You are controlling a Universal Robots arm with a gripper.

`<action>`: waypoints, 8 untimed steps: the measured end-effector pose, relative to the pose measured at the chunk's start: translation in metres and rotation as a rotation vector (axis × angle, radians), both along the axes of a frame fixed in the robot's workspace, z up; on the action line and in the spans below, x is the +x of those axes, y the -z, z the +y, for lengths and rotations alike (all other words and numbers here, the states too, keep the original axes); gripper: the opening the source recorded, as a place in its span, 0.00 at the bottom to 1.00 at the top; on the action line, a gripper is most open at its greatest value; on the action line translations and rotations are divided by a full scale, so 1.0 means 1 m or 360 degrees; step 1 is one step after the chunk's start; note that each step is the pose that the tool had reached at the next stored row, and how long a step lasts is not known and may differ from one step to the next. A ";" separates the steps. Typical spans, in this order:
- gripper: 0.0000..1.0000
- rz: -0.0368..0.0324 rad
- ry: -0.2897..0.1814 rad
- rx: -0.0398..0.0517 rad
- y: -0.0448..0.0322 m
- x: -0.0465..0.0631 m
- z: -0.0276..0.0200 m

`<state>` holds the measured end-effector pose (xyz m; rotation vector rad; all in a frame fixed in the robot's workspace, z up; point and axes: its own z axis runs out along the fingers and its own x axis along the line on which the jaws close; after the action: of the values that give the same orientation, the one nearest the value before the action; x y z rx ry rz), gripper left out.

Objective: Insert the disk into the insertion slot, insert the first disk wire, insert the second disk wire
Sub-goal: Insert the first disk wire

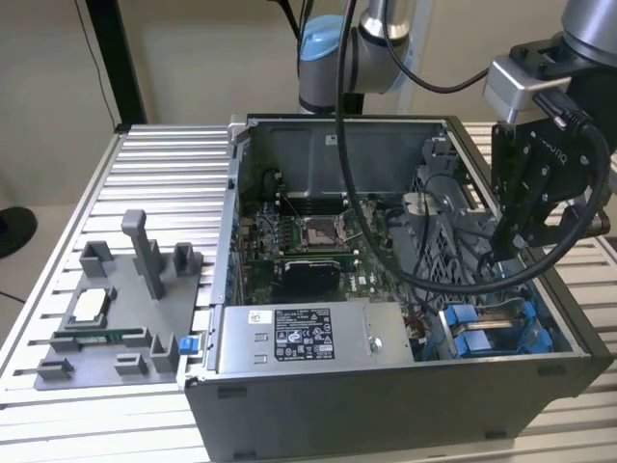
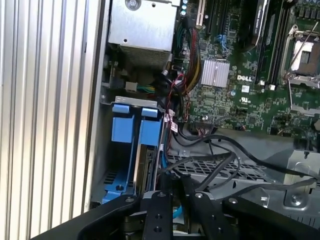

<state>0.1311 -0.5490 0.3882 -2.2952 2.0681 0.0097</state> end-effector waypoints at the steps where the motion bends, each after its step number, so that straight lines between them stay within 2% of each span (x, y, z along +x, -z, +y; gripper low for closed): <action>1: 0.00 0.0002 0.0000 0.0000 0.0000 0.002 -0.0004; 8: 0.00 0.0014 0.0000 0.0000 0.0001 0.015 -0.0030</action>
<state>0.1457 -0.5521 0.3881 -2.2992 2.0722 0.0198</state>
